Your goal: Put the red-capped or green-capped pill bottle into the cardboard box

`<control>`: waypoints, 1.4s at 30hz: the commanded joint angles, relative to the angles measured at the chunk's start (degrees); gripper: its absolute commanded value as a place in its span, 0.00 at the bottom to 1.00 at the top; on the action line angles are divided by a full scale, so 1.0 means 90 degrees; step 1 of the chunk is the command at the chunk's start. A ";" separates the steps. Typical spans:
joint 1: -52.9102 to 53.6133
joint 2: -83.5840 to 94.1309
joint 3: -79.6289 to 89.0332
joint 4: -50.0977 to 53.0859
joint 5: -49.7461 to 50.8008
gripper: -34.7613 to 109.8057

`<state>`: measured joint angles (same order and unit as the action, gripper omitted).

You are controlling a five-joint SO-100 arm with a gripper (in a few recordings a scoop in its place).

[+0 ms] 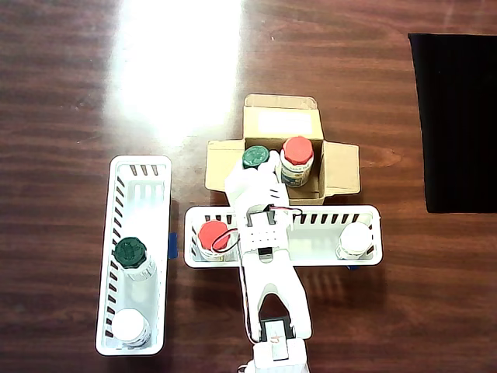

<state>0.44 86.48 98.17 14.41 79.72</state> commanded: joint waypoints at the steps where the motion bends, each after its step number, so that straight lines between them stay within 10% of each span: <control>1: 0.0156 0.0898 -0.0176 -0.0244 0.0039 0.65; 11: 0.0039 0.2314 -0.0459 0.1934 -0.0010 0.64; 21: 0.0254 0.4912 -0.0215 0.5576 0.0352 0.20; 42: 0.0947 1.2080 0.4961 0.6211 0.0762 0.25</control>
<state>7.12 182.46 136.85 69.79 85.34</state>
